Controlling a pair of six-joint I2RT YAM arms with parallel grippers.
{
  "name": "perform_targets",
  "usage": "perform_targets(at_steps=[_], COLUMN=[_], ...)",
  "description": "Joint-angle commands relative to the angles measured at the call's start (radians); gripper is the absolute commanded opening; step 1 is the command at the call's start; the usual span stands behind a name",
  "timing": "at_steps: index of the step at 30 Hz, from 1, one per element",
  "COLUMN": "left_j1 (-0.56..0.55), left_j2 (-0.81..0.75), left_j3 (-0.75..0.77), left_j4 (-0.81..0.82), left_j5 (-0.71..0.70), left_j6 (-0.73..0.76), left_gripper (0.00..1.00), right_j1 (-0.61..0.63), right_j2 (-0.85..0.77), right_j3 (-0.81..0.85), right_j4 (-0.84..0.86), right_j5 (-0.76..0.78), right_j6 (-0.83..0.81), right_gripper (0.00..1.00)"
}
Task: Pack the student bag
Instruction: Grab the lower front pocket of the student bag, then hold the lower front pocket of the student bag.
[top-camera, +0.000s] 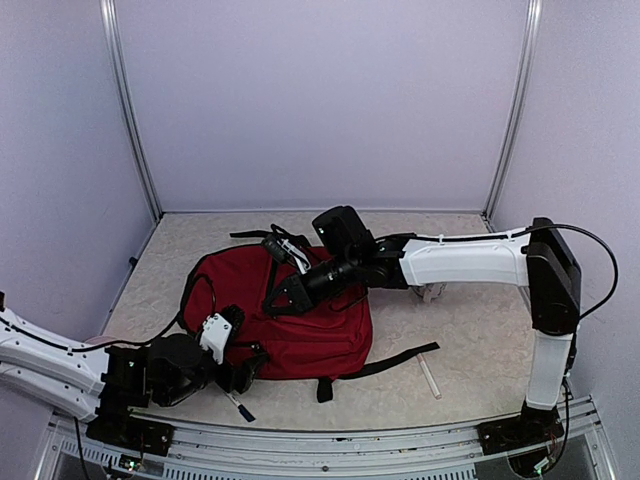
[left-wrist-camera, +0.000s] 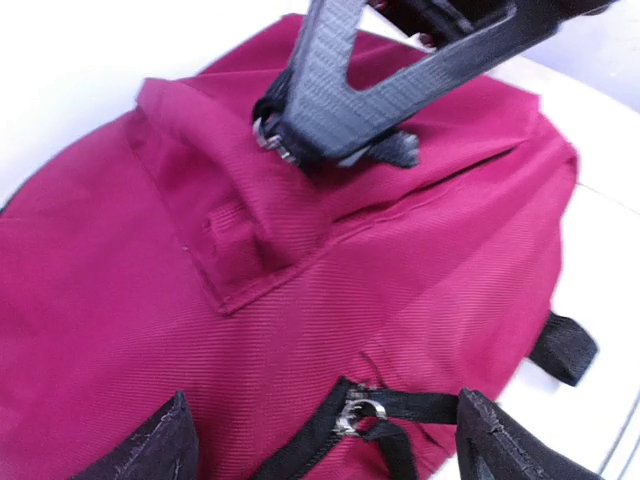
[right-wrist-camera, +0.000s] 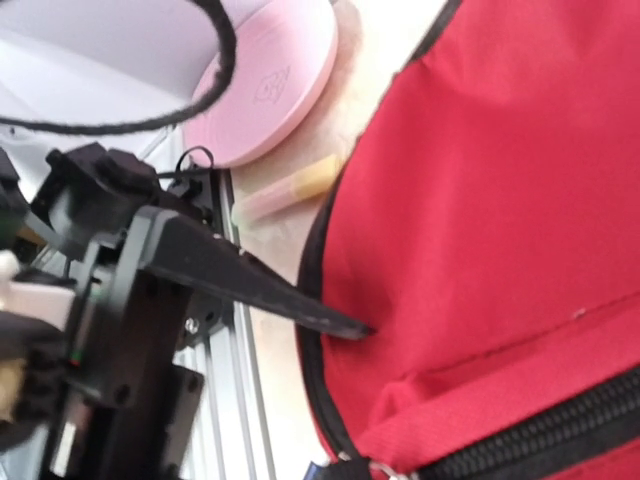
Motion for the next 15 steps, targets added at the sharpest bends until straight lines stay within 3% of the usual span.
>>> perform_targets(at_steps=[1, 7, 12, 15], left_j1=[0.027, 0.020, 0.070, 0.155], left_j2=[0.061, 0.151, 0.055, 0.039], left_j3=[0.007, 0.080, 0.027, 0.024], left_j4=[0.135, 0.171, 0.297, 0.286], left_j5=[-0.129, -0.143, 0.092, 0.130], left_j6=[0.123, 0.214, 0.225, 0.161], left_gripper=[0.87, 0.89, 0.89, 0.89], right_j1=[-0.009, -0.011, -0.011, -0.011], right_j2=[-0.011, -0.019, -0.028, -0.033], right_j3=[0.057, 0.061, 0.059, 0.061], right_j4=[0.015, 0.006, 0.002, 0.009], right_j5=[0.009, 0.018, 0.023, 0.021], right_j6=[0.010, 0.011, 0.002, 0.002], right_gripper=[0.00, 0.00, 0.00, 0.00])
